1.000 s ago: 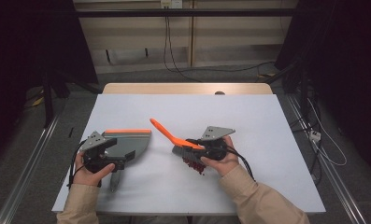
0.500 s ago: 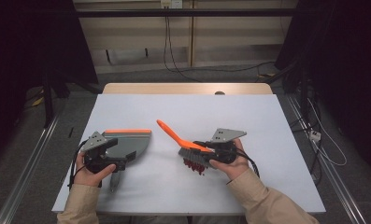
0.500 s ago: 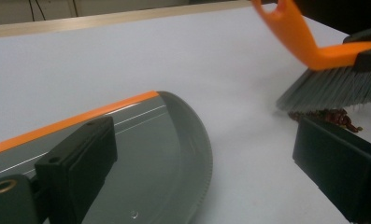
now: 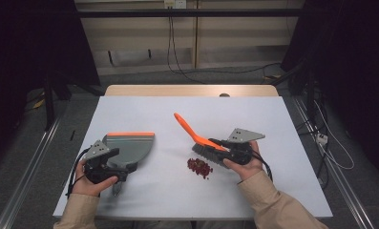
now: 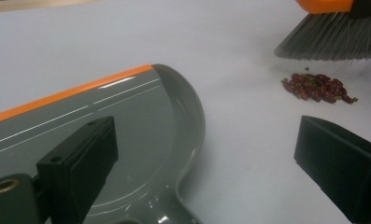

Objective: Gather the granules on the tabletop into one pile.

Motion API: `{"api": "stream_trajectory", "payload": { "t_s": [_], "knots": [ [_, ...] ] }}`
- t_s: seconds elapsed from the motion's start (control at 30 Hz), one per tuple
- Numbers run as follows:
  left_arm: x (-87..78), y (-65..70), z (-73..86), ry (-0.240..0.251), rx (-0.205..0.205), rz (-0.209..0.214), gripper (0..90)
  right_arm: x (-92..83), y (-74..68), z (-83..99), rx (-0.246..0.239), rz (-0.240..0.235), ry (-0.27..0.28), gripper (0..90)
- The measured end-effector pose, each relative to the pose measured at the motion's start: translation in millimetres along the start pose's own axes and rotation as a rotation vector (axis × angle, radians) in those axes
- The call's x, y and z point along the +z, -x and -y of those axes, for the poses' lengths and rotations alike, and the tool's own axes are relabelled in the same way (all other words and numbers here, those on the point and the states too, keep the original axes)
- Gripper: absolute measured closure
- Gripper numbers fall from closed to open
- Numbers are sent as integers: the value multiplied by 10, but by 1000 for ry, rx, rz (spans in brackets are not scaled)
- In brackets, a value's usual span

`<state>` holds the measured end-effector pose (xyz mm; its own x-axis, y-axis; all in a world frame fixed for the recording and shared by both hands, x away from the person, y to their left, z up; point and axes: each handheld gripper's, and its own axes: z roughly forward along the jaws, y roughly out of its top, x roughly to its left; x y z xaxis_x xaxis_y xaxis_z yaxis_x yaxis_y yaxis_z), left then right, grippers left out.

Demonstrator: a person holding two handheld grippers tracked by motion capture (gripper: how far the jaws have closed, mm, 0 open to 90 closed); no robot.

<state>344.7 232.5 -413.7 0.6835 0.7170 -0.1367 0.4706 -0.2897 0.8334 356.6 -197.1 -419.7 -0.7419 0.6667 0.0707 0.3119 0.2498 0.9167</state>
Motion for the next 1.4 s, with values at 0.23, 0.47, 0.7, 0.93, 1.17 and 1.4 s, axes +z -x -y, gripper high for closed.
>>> {"api": "stream_trajectory", "payload": {
  "t_s": [0.23, 0.47, 0.7, 0.93, 1.17, 1.4],
  "knots": [
    [-33, -28, 57, -10, -1, -5, 64, -83, 141, 87, 34, 81, 8, 713],
    [-66, -33, 83, -9, -3, -10, 64, -26, 52, 169, 1, 70, -23, 714],
    [-75, -32, 107, -14, -6, -18, 64, -7, -93, 152, -25, 36, -12, 713],
    [-83, -35, 142, -17, -16, -26, 64, -88, -11, 132, 9, 48, 24, 713],
    [-66, -27, 195, -50, -6, -45, 66, -125, 44, 152, 13, 70, 24, 713],
    [-56, -30, 234, -77, 17, -66, 79, -153, 101, 167, 24, 98, 30, 713]
  ]
}}
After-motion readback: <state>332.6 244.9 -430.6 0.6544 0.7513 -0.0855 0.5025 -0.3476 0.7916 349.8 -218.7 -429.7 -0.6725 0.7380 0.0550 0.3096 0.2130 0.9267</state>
